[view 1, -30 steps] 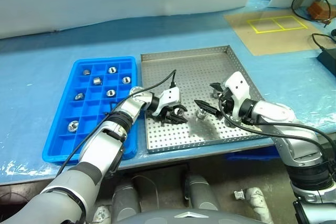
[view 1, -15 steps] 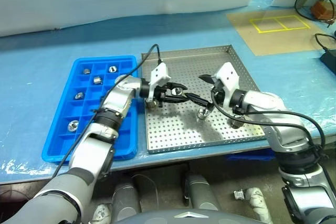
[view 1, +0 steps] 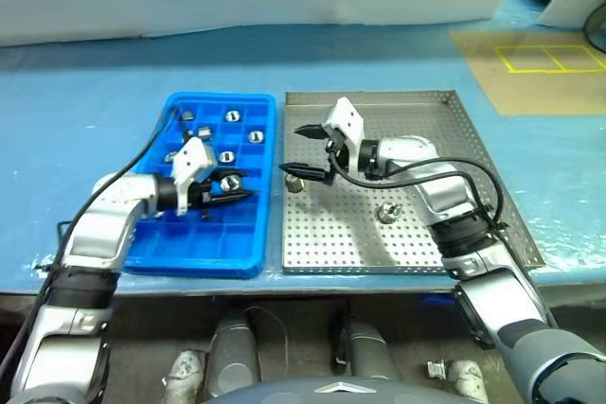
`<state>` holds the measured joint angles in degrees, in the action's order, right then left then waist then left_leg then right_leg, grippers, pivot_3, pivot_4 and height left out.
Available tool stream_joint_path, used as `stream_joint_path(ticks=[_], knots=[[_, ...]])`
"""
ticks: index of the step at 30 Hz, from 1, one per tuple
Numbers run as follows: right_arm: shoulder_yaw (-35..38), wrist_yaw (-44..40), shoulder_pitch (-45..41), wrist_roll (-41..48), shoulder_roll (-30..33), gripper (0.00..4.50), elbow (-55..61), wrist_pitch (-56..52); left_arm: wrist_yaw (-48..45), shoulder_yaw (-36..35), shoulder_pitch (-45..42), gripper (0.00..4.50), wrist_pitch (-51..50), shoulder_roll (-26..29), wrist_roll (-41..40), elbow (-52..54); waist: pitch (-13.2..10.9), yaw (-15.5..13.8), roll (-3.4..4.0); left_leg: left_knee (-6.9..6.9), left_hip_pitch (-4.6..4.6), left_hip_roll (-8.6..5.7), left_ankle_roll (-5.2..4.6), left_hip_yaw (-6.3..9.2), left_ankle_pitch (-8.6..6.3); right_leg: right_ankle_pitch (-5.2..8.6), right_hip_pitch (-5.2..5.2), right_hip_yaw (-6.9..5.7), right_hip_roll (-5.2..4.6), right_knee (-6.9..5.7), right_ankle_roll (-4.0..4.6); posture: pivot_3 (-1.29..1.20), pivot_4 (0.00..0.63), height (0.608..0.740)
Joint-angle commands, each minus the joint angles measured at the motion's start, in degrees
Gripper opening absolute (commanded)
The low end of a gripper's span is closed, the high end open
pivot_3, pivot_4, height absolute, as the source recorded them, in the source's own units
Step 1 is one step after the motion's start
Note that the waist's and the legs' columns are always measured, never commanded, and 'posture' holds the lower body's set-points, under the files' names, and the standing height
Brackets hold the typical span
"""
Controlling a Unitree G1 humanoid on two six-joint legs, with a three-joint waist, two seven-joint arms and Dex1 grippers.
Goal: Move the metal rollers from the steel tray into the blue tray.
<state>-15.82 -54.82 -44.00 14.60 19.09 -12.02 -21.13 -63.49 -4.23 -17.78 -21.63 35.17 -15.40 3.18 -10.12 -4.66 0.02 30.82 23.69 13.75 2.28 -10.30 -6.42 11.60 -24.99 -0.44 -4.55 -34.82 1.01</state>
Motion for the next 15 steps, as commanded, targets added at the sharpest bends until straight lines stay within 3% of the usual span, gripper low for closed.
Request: stream_joint_path(ticks=[1,8,15], knots=[[-0.3,-3.3,-3.6,-0.5,-2.2,4.5,-3.7,4.4,4.6,-4.9,3.6,1.78,-0.6,1.3,-2.0,6.3,0.0,-1.0,-0.01,0.0,0.0,0.0,0.0,0.01,0.0,0.0,0.01,-0.01,-0.02,-0.01,0.0,0.18,0.15,0.74],[-0.1,-7.2,-6.7,-1.5,-5.7,4.5,-9.6,8.2,13.8,-9.7,7.3,1.78,3.2,0.4,-1.1,5.5,0.0,-2.8,-0.03,0.0,0.06,0.01,0.09,0.22,0.05,0.0,0.03,-0.19,-0.03,-0.08,0.0,0.24,0.15,0.74],[0.7,-8.2,-6.7,-1.9,-5.9,4.5,-9.4,8.0,17.8,-6.9,0.2,1.78,9.3,-1.3,1.2,-7.7,0.0,-3.2,-0.04,0.04,0.08,-0.01,0.16,0.28,0.1,0.0,0.02,-0.21,-0.03,-0.2,0.0,0.2,0.15,0.74]])
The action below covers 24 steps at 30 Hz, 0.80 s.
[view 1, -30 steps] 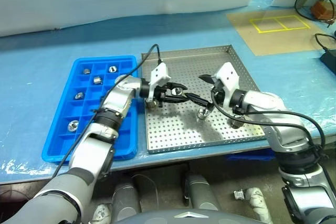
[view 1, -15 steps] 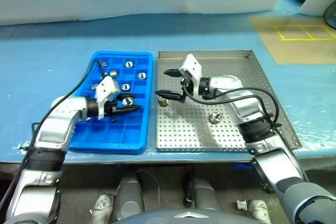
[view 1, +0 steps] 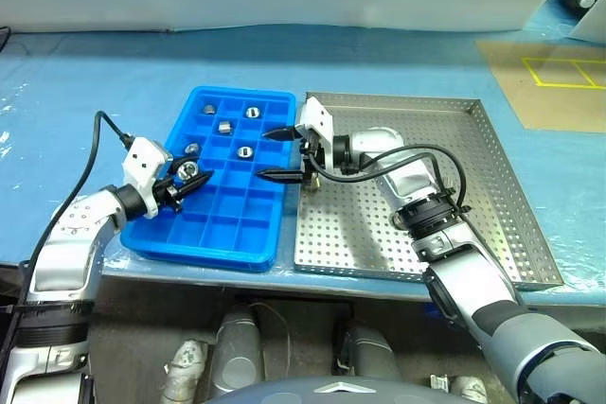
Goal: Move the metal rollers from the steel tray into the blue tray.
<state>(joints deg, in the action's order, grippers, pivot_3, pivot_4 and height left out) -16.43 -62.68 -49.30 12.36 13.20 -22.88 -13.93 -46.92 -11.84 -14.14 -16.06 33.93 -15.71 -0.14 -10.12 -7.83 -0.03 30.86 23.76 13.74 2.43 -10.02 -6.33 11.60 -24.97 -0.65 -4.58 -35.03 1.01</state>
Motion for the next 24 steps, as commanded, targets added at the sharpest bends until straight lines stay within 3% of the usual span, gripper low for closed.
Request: stream_joint_path(ticks=[1,7,15,23,24], knots=[[1.4,-0.3,-1.3,0.2,0.0,4.5,1.6,0.7,1.1,1.3,-4.5,1.78,4.5,-0.4,1.8,-6.2,0.0,0.0,-0.01,0.0,0.0,0.0,0.03,0.01,0.02,0.0,-0.02,0.0,0.0,-0.05,0.0,0.2,0.15,0.74],[2.2,1.1,0.8,0.0,1.8,4.5,5.1,-1.1,2.0,5.6,-12.5,1.78,10.4,-2.8,5.9,-22.2,0.0,0.2,-0.06,0.15,0.01,0.0,0.08,0.03,0.05,0.0,-0.07,0.03,0.0,-0.25,-0.01,0.12,0.15,0.74],[2.9,2.9,3.3,-0.3,3.6,4.5,8.9,-3.5,-4.7,8.2,-12.5,1.78,11.5,-3.1,4.8,-22.9,0.0,0.4,-0.06,0.24,-0.03,-0.02,0.11,0.03,0.08,0.0,-0.06,0.05,-0.04,-0.44,-0.01,0.08,0.15,0.74],[2.9,3.9,4.0,-0.4,3.7,4.5,9.7,-4.0,-2.9,7.8,-14.0,4.46,13.3,-2.4,6.4,-26.3,0.0,0.8,-0.06,0.25,-0.08,-0.02,0.11,0.03,0.08,0.0,-0.05,0.07,-0.03,-0.48,-0.01,0.07,0.15,0.74],[2.8,4.0,4.0,-0.4,3.8,4.5,9.7,-4.0,-2.9,7.4,-14.4,4.46,13.3,-2.2,6.1,-26.3,0.0,0.8,-0.06,0.25,-0.09,-0.02,0.12,0.03,0.08,0.0,-0.05,0.07,-0.03,-0.5,-0.01,0.07,0.15,0.74]])
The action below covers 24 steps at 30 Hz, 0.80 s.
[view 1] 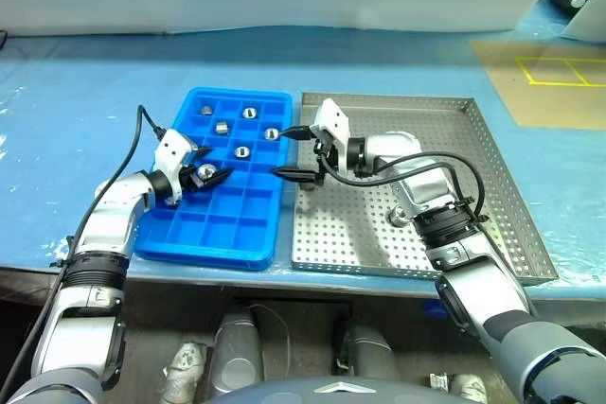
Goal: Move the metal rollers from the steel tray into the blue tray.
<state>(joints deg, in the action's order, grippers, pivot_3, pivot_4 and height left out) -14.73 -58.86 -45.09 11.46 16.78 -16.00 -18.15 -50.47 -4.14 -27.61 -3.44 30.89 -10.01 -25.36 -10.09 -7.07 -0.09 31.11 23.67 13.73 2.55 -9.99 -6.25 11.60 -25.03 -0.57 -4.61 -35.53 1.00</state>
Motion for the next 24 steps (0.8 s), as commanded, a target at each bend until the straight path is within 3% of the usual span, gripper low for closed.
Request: stream_joint_path(ticks=[1,13,18,24], knots=[[1.1,0.3,-0.1,0.4,0.2,4.5,2.9,0.3,0.5,-0.5,-1.2,4.46,0.8,1.0,0.2,-1.0,0.0,0.0,0.0,0.0,0.0,0.0,0.0,0.0,0.0,0.0,0.0,0.0,0.0,-0.01,0.0,0.07,0.15,0.74],[4.2,2.4,3.4,1.1,5.3,4.5,10.0,-3.7,-7.9,3.6,-9.3,4.46,-4.8,-3.7,-6.0,6.6,0.0,0.0,-0.02,0.11,0.1,-0.02,-0.01,-0.02,0.0,0.0,-0.01,0.02,-0.02,0.0,0.01,-0.05,0.15,0.74],[6.8,5.3,7.7,1.4,8.7,4.5,16.0,-7.0,-12.5,7.5,-16.5,4.46,-2.7,-7.8,-4.7,-0.6,0.0,1.2,-0.02,0.11,0.05,-0.02,-0.01,-0.05,0.01,0.0,-0.02,0.12,0.04,-0.01,0.01,-0.23,0.15,0.74],[9.7,9.6,13.0,2.0,10.8,4.5,23.6,-11.3,-17.5,12.2,-25.8,4.46,7.9,-11.4,1.3,-17.2,0.0,4.1,-0.03,0.14,0.01,-0.01,-0.03,-0.09,0.0,-0.01,-0.02,0.31,0.19,0.05,0.0,-0.36,0.15,0.74]])
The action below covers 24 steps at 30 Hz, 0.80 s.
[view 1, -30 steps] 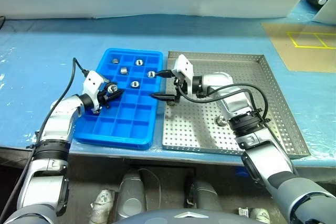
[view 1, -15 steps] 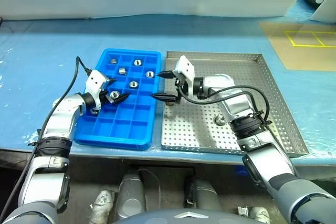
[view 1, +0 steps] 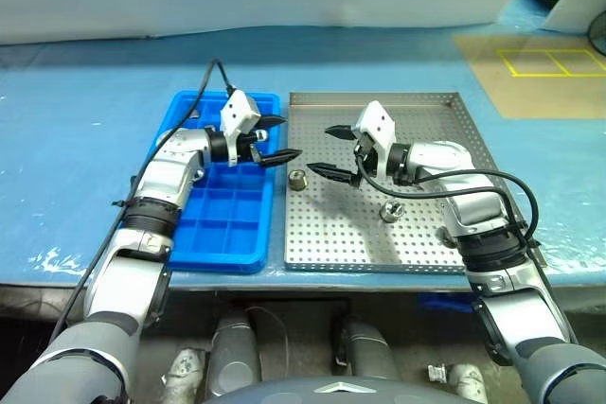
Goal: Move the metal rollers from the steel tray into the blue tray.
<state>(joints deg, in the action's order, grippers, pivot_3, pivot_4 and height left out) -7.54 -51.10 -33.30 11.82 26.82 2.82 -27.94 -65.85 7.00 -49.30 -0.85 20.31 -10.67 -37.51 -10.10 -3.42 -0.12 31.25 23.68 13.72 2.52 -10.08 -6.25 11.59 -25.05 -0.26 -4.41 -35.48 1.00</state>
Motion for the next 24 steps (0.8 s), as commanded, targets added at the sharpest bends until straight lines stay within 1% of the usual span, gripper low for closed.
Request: stream_joint_path(ticks=[1,5,9,12,18,22,24], knots=[[3.0,2.7,2.2,1.6,1.1,4.5,6.2,-2.2,-2.9,1.2,-6.0,4.46,6.3,-2.1,2.1,-7.4,0.0,0.8,-0.01,-0.01,0.0,0.01,0.0,0.0,0.0,0.0,0.01,0.02,0.01,0.02,0.0,-0.37,0.15,0.74],[5.3,6.0,5.9,2.3,1.6,4.5,11.4,-5.5,-5.2,1.9,-11.4,4.46,9.7,-7.7,3.3,-15.9,0.0,1.4,-0.01,0.04,-0.01,-0.02,-0.07,-0.05,-0.04,-0.01,0.02,0.11,0.01,0.06,0.0,-0.44,0.15,0.74],[7.4,8.8,9.3,3.4,2.3,4.5,16.9,-8.9,-6.1,2.4,-13.6,4.46,12.6,-12.6,5.3,-22.3,0.0,2.6,-0.01,0.05,-0.12,-0.04,-0.17,-0.14,-0.1,-0.01,0.13,0.22,0.02,0.15,0.0,-0.55,0.15,0.74],[10.0,10.7,13.3,4.4,3.6,4.5,22.2,-12.3,-7.6,3.1,-14.0,4.46,13.9,-16.1,6.5,-25.5,0.0,2.9,-0.02,0.06,-0.13,-0.06,-0.24,-0.17,-0.14,-0.01,0.2,0.24,0.03,0.26,-0.01,-0.59,0.15,0.74],[14.9,13.7,18.5,6.6,5.8,4.5,29.6,-18.3,-7.9,3.6,-13.5,4.46,15.7,-19.8,8.9,-29.3,0.0,4.5,-0.01,0.07,-0.14,-0.1,-0.44,-0.22,-0.26,-0.1,0.41,0.28,0.02,0.68,-0.13,-0.67,0.15,0.74],[17.7,15.1,20.6,8.0,7.0,4.5,32.7,-21.1,-8.5,4.0,-12.9,4.46,16.1,-21.6,10.1,-30.5,0.0,5.4,-0.01,0.08,-0.19,-0.14,-0.53,-0.28,-0.32,-0.1,0.48,0.32,0.01,0.75,-0.14,-0.69,0.15,0.74],[20.4,15.8,21.1,8.8,7.7,4.5,33.4,-22.3,-9.3,4.4,-12.5,4.46,16.0,-22.2,10.6,-30.8,0.0,5.7,0.0,0.09,-0.2,-0.14,-0.54,-0.28,-0.33,-0.1,0.49,0.31,0.01,0.76,-0.14,-0.71,0.15,0.74]])
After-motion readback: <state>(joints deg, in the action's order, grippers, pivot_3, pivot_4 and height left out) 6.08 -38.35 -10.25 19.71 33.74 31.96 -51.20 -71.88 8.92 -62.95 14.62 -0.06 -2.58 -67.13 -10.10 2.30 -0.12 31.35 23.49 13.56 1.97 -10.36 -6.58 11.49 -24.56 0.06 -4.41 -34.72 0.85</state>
